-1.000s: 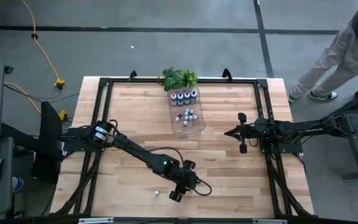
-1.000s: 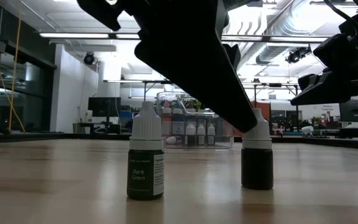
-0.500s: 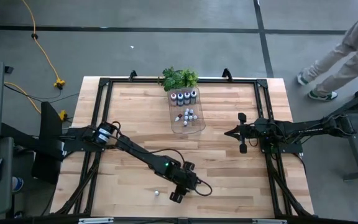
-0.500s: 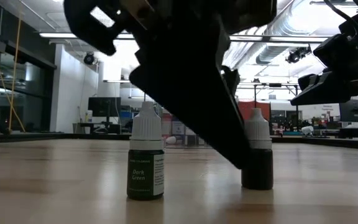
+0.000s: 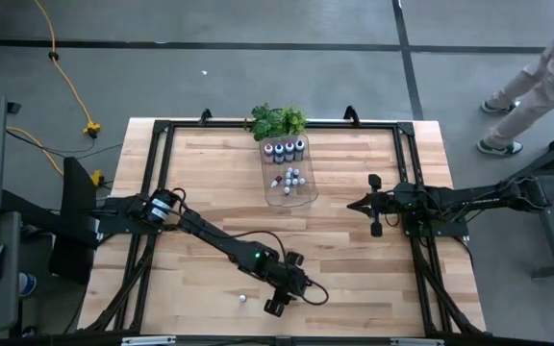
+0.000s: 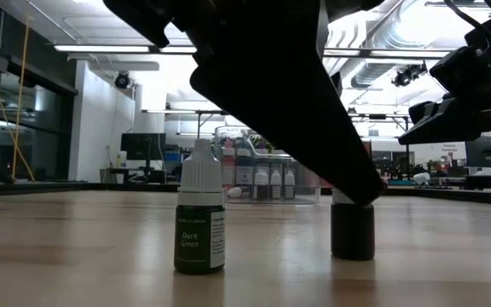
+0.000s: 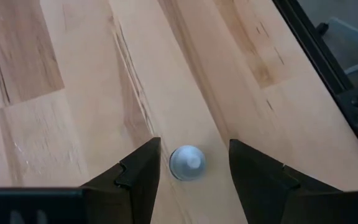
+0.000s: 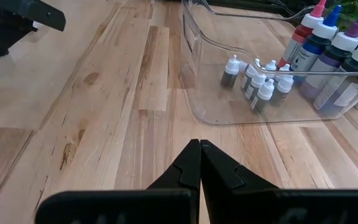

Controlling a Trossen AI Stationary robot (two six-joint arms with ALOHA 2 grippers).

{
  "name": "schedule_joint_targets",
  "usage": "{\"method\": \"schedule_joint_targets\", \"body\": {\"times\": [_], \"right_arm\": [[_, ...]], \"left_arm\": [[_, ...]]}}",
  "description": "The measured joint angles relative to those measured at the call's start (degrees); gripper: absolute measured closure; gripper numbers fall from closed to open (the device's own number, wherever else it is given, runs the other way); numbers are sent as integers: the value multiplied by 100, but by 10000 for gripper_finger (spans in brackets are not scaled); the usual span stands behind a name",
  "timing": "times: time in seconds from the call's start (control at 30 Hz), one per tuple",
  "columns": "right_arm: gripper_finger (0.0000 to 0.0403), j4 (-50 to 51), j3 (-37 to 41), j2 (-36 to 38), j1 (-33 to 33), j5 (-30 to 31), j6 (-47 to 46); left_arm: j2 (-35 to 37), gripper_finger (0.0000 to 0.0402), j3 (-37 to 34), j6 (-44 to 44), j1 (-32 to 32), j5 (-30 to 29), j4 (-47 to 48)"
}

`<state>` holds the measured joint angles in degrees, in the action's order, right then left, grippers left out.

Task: Pick & Place food coloring
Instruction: Put the small violet food coloring bottle into the transparent bin

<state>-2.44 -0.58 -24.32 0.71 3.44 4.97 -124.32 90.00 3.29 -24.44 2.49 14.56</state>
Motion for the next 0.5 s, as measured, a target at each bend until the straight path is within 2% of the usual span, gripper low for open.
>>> {"method": "schedule_joint_targets", "body": {"times": [0.17, 0.5], "right_arm": [[402, 0, -2, 0, 2, 0, 0], [402, 0, 0, 0, 1, 0, 0]], "left_arm": [[1, 234, -2, 1, 4, 1, 16], [4, 326, -2, 2, 5, 13, 103]]}}
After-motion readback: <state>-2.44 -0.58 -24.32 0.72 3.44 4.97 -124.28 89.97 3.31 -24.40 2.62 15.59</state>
